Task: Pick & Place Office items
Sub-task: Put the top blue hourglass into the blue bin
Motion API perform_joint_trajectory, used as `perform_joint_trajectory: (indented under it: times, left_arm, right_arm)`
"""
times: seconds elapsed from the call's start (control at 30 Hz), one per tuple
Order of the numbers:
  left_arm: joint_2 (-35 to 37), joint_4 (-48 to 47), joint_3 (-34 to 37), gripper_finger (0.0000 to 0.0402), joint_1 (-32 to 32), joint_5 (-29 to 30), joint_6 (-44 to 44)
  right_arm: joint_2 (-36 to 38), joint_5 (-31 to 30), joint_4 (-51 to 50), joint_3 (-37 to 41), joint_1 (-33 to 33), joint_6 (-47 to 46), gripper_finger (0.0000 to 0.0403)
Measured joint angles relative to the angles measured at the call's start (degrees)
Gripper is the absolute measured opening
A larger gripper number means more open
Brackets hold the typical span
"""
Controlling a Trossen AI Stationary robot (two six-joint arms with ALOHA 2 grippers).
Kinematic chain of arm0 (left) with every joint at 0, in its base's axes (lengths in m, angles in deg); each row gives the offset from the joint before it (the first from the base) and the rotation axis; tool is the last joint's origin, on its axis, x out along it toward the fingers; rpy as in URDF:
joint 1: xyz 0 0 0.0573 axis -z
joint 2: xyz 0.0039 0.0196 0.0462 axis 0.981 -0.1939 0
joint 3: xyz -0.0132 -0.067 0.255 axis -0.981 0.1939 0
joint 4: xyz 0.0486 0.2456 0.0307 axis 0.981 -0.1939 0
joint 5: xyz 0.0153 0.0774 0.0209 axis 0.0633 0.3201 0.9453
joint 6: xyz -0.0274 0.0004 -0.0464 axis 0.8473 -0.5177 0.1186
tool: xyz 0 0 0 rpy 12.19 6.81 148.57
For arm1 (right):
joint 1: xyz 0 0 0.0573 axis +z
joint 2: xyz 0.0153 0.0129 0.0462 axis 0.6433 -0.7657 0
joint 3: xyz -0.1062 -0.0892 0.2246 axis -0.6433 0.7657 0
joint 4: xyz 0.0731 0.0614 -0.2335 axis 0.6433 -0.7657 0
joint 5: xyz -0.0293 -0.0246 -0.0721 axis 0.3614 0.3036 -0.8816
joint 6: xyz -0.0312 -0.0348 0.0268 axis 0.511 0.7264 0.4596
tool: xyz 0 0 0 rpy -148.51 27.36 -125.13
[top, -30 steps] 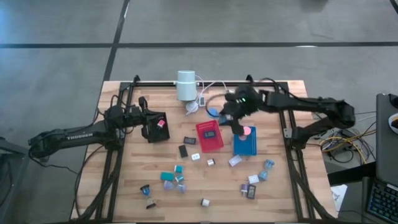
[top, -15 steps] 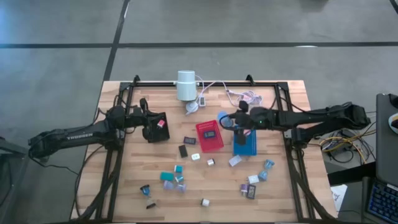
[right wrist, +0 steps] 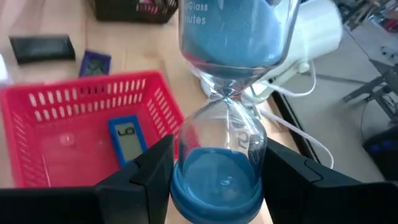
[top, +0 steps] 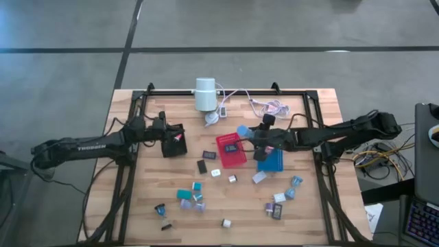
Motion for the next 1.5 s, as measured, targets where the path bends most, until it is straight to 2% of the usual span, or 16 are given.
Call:
perform_joint_trajectory:
  times: [0.13, 0.27, 0.37, 0.47, 0.7, 0.83, 0.97, 1.17, 1.5]
  left_arm:
    - [-2.95, -0.82, -3.33, 0.0011, 1.88, 0.03, -4.19]
    - [-6.17, -2.58, -8.59, 0.004, 4.19, 0.33, -10.19]
    - [-8.98, -5.34, -13.7, 0.0069, 5.39, 2.17, -12.06]
    - [-12.36, -10.1, -19.32, 0.0106, 6.16, 4.86, -12.35]
    - [-22.25, -18.99, -31.38, 0.0223, 8.17, 5.08, -13.43]
    - [-28.33, -20.19, -35.56, 0.0285, 10.4, 5.09, -17.02]
    - [-33.29, -20.16, -38.59, 0.0325, 13.75, 6.29, -21.35]
    - [-37.84, -20.64, -41.11, 0.0348, 17.22, 9.87, -23.58]
    - [-42.16, -20.97, -43.97, 0.0351, 20.14, 13.89, -22.51]
  right_arm:
    - [-3.42, 2.81, -4.11, -3.2, 0.02, 0.06, 0.0184]
    - [-7.09, 8.15, -5.76, -6.83, 0.0, 0.1, 0.0184]
    - [-10.16, 9.04, -8.06, -9.44, 0.13, 0.14, 0.0184]
    - [-13.38, 9.05, -10.48, -11.98, 0.11, 0.1, 0.0184]
    - [-20.1, 9.05, -13.74, -17.17, 0.13, 0.66, 0.0184]
    - [-22.87, 9.12, -14.38, -19.64, 0.11, 1.4, 0.0184]
    - [-24.51, 9.35, -15.24, -21.32, 0.13, 1.62, 0.0184]
    - [-24.93, 9.33, -15.62, -21.23, 0.1, 1.35, 0.0184]
    - [-23.43, 9.31, -14.29, -20.33, -0.02, 0.3, 0.0184]
